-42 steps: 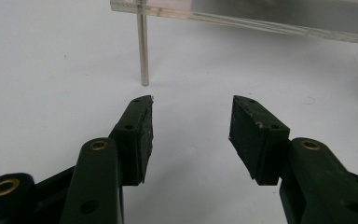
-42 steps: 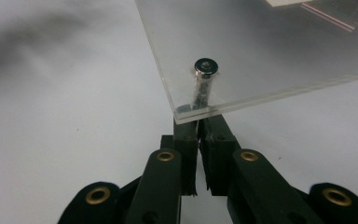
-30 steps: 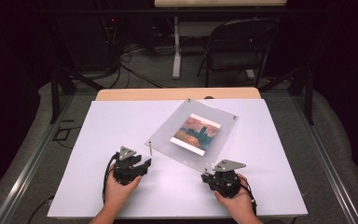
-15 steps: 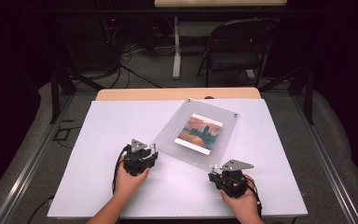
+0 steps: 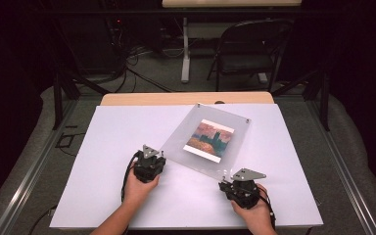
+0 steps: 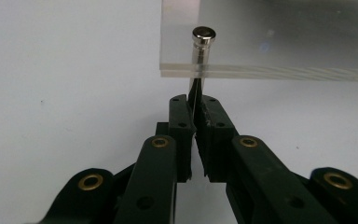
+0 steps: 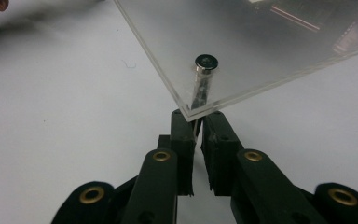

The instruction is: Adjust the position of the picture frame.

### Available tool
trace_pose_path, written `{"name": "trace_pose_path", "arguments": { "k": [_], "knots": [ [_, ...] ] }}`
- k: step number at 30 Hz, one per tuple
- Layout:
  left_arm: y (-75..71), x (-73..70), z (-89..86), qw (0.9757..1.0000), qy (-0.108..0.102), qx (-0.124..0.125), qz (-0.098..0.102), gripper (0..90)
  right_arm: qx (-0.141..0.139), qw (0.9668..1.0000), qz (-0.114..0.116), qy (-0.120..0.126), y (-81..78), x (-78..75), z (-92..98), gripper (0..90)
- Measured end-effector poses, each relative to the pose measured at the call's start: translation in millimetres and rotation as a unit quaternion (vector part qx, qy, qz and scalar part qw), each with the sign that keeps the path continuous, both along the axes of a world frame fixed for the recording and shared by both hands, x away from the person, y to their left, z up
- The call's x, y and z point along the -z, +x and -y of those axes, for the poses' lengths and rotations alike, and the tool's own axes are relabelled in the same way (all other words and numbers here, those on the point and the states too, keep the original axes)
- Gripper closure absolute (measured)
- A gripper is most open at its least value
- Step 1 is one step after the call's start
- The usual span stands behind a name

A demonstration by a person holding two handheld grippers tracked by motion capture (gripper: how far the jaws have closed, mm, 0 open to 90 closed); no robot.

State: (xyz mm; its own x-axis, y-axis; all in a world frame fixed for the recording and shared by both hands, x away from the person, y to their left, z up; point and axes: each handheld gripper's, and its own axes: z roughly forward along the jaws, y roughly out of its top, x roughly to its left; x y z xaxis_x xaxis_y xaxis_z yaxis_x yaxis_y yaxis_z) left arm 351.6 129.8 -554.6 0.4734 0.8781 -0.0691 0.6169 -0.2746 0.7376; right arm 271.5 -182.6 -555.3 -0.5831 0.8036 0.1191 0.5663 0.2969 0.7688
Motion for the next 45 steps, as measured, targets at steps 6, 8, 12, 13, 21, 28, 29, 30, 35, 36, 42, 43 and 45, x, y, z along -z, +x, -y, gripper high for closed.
{"name": "trace_pose_path", "arguments": {
  "k": [6,8,12,13,21,28,29,30,35,36,42,43,45],
  "knots": [
    [0.0,0.7,-1.5,1.0000,-0.001,0.004,0.002,85.3,0.001,1.0000,0.000,0.004,0.4,0.5,-0.4,79.9],
    [-0.3,0.9,-1.3,1.0000,-0.003,0.002,0.002,85.3,0.001,1.0000,0.002,0.002,1.1,2.1,-1.4,78.5],
    [-0.7,1.1,-1.0,1.0000,-0.006,-0.002,0.001,85.2,-0.002,1.0000,0.001,-0.003,0.5,2.0,-2.5,78.5],
    [-0.8,1.2,-1.0,1.0000,-0.007,-0.002,0.001,85.2,-0.001,1.0000,0.001,-0.002,0.2,1.8,-2.9,78.6],
    [-0.2,1.9,-3.0,0.9999,-0.012,0.004,0.002,85.4,0.001,1.0000,0.002,-0.001,0.8,1.7,-3.0,83.8],
    [0.1,1.4,-4.9,0.9998,-0.018,0.008,-0.002,85.4,-0.001,0.9999,-0.008,0.009,2.2,0.7,-0.6,85.3],
    [-0.2,0.9,-5.1,0.9997,-0.018,0.013,-0.004,85.5,-0.002,1.0000,-0.006,0.007,2.5,0.2,0.3,85.4],
    [-0.2,0.9,-5.1,0.9997,-0.018,0.013,-0.004,85.5,-0.002,1.0000,-0.006,0.007,2.5,0.2,0.3,85.4],
    [-3.1,-2.1,-5.7,0.9994,-0.023,0.026,-0.005,85.5,-0.004,0.9999,-0.010,0.010,3.5,-2.1,4.6,85.5],
    [-3.1,-2.1,-5.7,0.9994,-0.023,0.026,-0.005,85.5,-0.004,0.9999,-0.010,0.010,3.5,-2.1,4.6,85.5],
    [-10.4,-7.6,-6.1,0.9988,-0.032,0.036,-0.002,85.5,0.008,0.9997,-0.006,0.023,6.4,-6.3,13.1,85.6],
    [-11.7,-8.3,-6.3,0.9987,-0.033,0.038,-0.001,85.5,0.011,0.9996,-0.005,0.026,7.3,-7.6,15.5,85.6],
    [-14.8,-10.0,-7.2,0.9985,-0.034,0.043,-0.001,85.5,0.012,0.9995,-0.003,0.030,8.1,-8.8,17.9,85.7]
  ]
}}
